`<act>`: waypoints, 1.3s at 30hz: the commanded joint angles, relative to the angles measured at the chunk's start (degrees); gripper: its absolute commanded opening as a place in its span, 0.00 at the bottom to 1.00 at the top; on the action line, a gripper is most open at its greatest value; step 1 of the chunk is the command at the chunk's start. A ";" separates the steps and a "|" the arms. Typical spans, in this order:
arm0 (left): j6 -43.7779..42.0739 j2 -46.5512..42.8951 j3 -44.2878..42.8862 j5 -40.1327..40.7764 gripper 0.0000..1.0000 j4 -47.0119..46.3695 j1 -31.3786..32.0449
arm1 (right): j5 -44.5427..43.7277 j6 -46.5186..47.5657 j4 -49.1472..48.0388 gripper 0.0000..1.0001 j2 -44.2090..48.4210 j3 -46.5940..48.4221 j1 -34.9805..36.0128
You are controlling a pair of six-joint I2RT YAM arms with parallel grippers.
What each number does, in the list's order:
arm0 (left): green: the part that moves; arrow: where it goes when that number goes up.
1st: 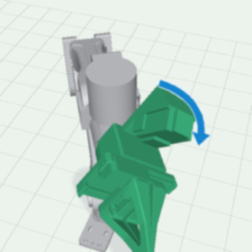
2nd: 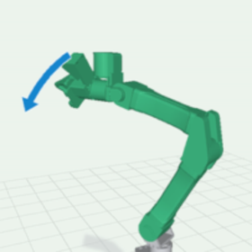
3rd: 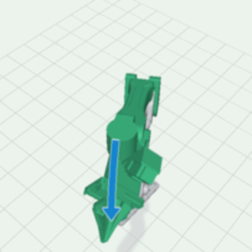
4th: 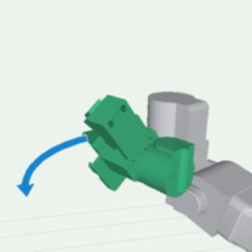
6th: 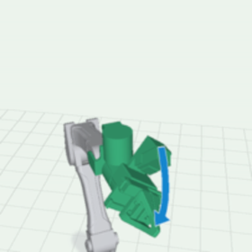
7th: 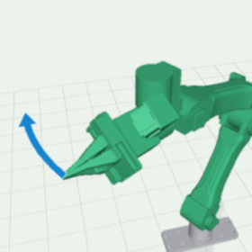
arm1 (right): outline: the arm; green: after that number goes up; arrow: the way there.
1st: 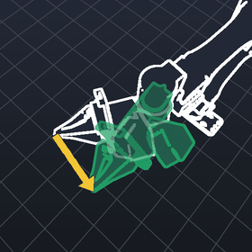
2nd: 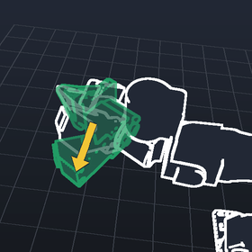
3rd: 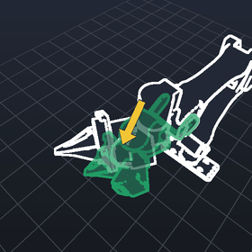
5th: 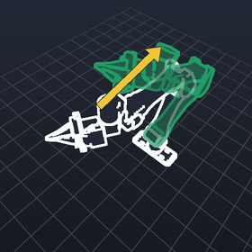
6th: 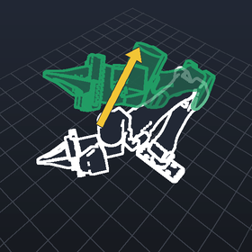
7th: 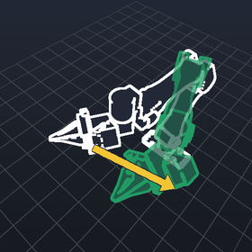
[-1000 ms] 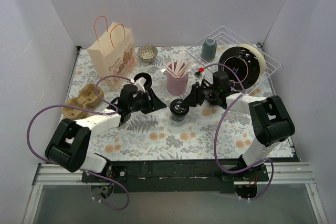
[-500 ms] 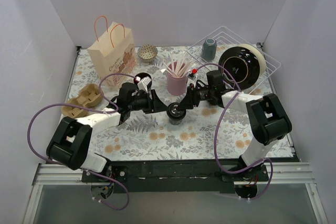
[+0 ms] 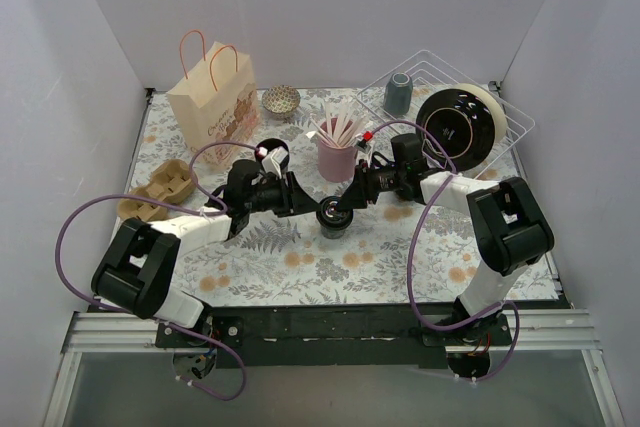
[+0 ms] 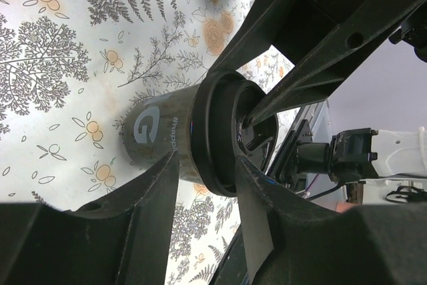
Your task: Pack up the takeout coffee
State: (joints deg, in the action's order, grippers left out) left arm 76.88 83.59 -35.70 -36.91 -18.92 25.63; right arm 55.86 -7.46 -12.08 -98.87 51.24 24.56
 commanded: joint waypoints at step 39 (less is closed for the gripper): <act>1.70 1.75 8.11 4.82 0.35 -6.57 0.83 | -11.12 5.97 11.72 0.17 -6.16 -4.93 1.28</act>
State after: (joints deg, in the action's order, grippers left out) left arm 80.44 83.05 -28.86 -34.70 -28.32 25.61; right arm 56.95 -7.51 -12.10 -99.48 51.31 24.62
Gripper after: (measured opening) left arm 0.381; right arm 0.487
